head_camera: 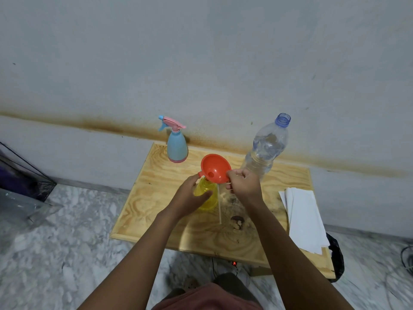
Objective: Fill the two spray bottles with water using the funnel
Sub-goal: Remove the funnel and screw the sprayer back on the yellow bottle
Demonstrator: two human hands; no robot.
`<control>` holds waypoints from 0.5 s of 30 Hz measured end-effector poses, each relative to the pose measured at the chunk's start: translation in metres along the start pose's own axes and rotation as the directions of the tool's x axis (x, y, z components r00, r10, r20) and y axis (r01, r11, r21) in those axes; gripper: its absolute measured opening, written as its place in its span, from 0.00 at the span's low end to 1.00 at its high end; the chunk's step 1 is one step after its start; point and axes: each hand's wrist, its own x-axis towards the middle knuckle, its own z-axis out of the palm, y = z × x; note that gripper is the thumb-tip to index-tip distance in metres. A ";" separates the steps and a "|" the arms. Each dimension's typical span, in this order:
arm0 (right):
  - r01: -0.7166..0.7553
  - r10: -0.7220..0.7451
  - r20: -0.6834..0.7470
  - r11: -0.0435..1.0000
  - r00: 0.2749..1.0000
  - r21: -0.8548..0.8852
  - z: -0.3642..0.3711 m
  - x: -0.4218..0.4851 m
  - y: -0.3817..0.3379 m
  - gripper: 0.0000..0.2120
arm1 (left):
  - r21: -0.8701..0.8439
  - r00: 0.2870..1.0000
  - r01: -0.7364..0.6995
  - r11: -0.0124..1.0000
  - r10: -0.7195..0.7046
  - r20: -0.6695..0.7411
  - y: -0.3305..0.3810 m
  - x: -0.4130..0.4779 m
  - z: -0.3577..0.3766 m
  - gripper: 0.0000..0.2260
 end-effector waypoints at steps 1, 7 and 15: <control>0.004 -0.004 0.005 1.000 1.000 -0.007 0.000 0.000 0.000 0.06 | 0.006 1.000 -0.029 1.000 0.029 -0.011 -0.002 0.002 0.005 0.24; 0.028 -0.028 0.023 1.000 0.999 -0.008 -0.007 -0.004 0.001 0.08 | 0.044 0.982 -0.084 0.996 0.090 -0.167 -0.017 0.010 0.018 0.19; 0.089 -0.100 0.076 0.986 0.992 0.141 -0.028 -0.007 0.003 0.06 | -0.024 0.992 -0.023 0.999 0.019 -0.126 -0.022 0.016 0.016 0.18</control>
